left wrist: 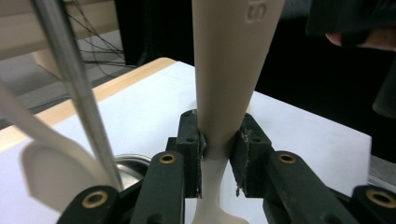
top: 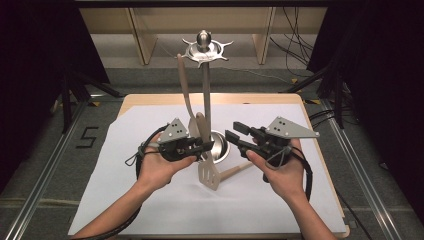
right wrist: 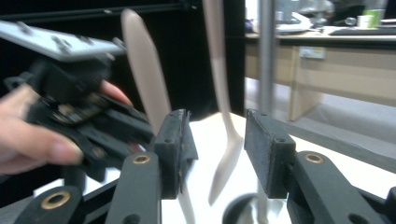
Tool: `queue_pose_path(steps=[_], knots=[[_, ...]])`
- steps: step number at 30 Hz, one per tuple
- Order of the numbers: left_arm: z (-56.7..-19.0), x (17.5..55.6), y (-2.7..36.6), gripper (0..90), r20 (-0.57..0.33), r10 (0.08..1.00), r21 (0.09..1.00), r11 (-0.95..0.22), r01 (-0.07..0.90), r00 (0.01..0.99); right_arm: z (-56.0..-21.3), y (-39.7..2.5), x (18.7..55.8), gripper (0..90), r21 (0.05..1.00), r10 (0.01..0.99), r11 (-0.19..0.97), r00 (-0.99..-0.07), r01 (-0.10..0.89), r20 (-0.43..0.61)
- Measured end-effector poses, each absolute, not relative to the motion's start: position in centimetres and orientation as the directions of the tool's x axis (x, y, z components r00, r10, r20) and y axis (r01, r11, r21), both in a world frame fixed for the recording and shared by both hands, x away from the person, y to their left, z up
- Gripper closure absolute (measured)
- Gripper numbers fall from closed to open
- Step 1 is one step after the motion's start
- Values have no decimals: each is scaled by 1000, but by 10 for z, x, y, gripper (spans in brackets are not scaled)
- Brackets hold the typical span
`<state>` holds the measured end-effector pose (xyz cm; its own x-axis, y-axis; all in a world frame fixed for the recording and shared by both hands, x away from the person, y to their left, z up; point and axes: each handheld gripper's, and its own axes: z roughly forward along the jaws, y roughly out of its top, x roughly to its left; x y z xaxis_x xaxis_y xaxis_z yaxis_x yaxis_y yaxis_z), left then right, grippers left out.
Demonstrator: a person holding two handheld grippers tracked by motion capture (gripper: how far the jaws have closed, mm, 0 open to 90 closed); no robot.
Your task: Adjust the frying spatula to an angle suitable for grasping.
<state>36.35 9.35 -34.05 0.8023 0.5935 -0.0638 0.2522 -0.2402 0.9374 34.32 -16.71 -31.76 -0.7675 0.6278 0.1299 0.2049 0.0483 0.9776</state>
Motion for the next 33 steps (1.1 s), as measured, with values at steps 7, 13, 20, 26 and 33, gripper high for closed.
queue_pose_path(steps=[7,13,20,26,33], knots=[[-331,366,94,739,-56,654,935,-230,269,755,-333,-187,344,598,970,676,47,-723,237,144],[-323,367,94,739,-22,690,927,-257,274,723,-347,-198,343,601,959,716,65,-682,276,148],[-318,370,95,739,-8,701,926,-264,270,713,-358,-207,340,603,950,743,78,-653,303,147],[-311,373,97,739,2,712,922,-274,275,702,-362,-209,340,605,950,736,80,-661,301,147],[-304,377,97,739,13,712,920,-284,271,702,-363,-211,339,607,947,743,76,-651,313,155]])
